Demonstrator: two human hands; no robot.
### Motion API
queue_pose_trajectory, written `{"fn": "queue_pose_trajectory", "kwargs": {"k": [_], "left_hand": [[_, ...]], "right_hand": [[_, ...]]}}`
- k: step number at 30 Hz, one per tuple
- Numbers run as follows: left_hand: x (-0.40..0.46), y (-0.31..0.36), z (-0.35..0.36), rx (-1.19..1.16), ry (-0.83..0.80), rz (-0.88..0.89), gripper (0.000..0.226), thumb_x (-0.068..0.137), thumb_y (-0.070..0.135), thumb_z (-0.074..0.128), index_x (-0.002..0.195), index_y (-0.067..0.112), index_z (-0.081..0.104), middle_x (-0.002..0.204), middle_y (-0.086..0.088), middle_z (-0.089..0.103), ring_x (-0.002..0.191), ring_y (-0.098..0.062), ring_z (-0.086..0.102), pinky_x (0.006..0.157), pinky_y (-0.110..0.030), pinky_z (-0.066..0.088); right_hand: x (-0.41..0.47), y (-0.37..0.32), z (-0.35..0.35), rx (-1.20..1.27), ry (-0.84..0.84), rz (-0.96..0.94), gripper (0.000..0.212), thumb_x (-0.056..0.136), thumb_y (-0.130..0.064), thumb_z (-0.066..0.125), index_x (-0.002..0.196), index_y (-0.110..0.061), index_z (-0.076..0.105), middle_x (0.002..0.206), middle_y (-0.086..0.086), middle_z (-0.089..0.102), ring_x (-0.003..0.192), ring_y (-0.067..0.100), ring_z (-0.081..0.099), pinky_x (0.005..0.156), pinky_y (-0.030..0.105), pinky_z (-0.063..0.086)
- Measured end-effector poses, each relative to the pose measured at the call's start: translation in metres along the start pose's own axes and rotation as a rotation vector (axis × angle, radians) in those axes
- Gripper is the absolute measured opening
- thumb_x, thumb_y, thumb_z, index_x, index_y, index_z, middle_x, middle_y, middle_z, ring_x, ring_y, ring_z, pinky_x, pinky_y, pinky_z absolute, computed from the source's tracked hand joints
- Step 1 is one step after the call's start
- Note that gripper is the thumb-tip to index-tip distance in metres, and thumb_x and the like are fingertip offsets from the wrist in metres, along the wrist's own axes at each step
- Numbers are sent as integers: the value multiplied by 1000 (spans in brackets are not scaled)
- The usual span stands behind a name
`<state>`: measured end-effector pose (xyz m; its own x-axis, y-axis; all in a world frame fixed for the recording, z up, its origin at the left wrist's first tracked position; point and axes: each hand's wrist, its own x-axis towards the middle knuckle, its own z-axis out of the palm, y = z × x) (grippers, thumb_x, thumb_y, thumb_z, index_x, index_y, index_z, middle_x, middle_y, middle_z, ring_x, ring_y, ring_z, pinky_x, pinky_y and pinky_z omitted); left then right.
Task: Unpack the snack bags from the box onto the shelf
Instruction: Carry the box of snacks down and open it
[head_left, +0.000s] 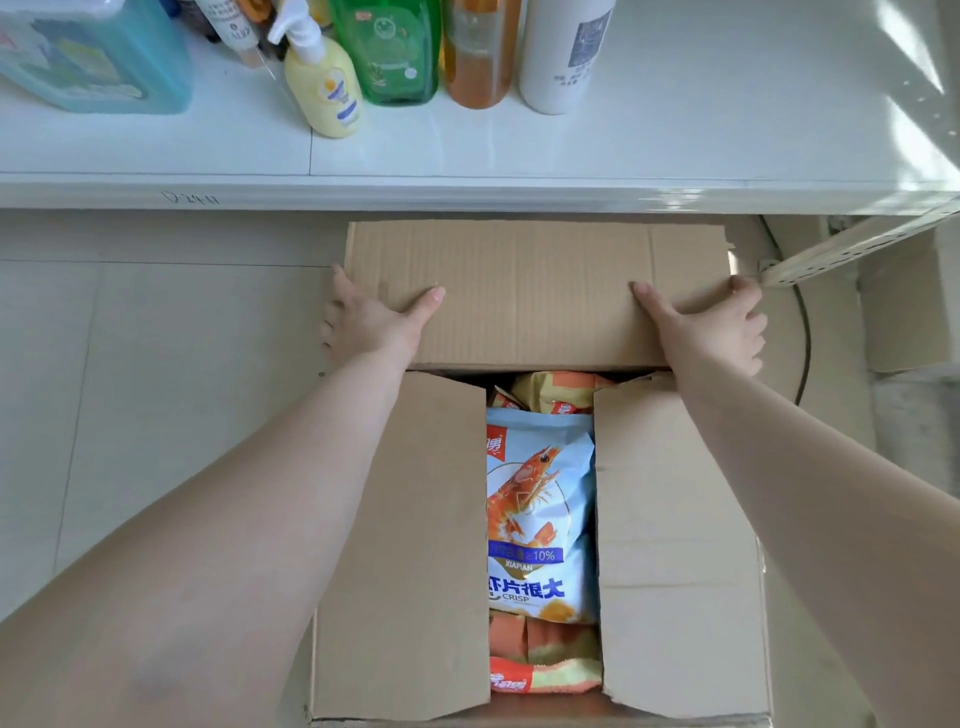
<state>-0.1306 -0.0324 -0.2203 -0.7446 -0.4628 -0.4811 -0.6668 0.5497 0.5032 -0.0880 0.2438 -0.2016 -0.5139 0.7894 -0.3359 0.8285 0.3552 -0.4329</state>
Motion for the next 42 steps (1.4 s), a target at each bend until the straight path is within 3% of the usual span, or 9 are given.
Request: {"fn": "queue_pose_trajectory", "kwargs": {"k": [3,9,14,18,28,34,42], "left_hand": [[-17,5,8,180,80,22,126,61,78,65,154,24,-3,149,-14,27,137,-31,26,112,-45,19],[-41,0,25,314,111,157,127,60,87,53,154,20,-2,160,-18,-4,148,-30,-7,117,-57,-4],[-62,-13,27,414,142,263,127,52,95,40,154,27,6,161,-13,-2,148,-33,-5,110,-66,-4],[-66,-19,27,490,124,358,127,50,95,36,154,27,10,162,-10,0,148,-33,-5,108,-69,-4],[-48,-8,40,465,239,430,123,52,94,32,148,18,29,158,-10,20,148,-26,13,109,-69,1],[-24,13,44,428,287,449,121,53,91,40,147,16,31,156,-9,24,146,-24,18,109,-69,0],[-11,17,45,438,300,485,117,56,91,41,144,16,35,153,-7,28,146,-23,19,108,-69,-4]], "right_hand": [[-8,1,6,-63,38,-35,118,58,-83,65,149,-22,22,141,9,38,135,33,34,112,44,20],[-22,18,10,-133,52,-210,128,56,-88,60,154,-21,11,153,14,25,144,32,20,118,44,8],[-34,37,9,-187,-23,-344,130,51,-93,55,155,-32,5,161,18,5,150,32,0,120,50,0],[-38,44,8,-279,-82,-426,133,47,-96,52,154,-37,-1,163,15,0,150,34,-7,119,54,-3],[-21,32,22,-257,60,-500,120,52,-94,52,150,-29,27,155,8,27,147,27,19,117,55,9],[0,3,29,-227,92,-549,116,55,-88,60,148,-26,30,151,7,32,142,29,26,117,54,10],[1,2,34,-257,152,-561,110,59,-89,55,145,-22,38,145,6,39,138,30,32,117,54,10]]}}
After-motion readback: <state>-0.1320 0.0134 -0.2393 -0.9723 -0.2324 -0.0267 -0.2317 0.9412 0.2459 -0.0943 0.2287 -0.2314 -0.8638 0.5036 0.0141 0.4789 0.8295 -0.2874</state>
